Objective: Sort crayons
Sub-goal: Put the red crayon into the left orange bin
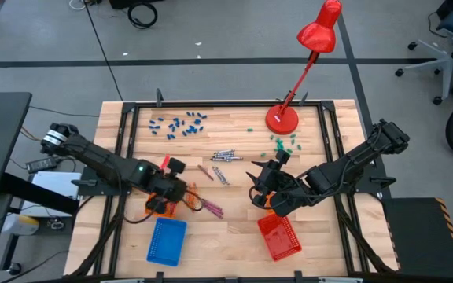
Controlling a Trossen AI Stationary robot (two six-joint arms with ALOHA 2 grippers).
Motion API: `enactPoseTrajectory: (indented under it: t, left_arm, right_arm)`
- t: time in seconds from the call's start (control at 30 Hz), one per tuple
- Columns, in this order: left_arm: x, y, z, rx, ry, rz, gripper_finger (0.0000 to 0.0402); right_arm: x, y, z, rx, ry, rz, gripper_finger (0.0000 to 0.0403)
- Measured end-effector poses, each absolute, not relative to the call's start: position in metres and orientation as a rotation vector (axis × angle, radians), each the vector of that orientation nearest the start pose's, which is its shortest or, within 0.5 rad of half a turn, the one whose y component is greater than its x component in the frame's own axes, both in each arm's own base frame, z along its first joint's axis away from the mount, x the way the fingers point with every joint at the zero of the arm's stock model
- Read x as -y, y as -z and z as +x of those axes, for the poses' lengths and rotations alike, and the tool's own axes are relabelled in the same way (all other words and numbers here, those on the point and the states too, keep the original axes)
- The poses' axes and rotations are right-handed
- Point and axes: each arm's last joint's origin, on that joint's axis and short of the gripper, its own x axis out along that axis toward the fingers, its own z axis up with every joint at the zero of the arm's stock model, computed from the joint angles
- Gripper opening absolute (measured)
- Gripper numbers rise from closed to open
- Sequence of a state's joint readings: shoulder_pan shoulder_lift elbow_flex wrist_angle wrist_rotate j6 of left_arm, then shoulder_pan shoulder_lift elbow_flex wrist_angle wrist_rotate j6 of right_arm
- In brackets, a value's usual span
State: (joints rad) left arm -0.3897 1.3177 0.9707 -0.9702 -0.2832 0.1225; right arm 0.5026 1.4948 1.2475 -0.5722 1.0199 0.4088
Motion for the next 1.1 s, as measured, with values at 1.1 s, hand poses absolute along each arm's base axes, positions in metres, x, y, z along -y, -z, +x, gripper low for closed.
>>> enactPoseTrajectory:
  t: [1.1]
  left_arm:
    - [0.092, -0.169, 0.176, -1.347, 0.425, 0.866, 0.0059]
  right_arm:
    - [-0.126, -0.305, 0.283, -0.476, 0.594, -0.176, 0.0178]
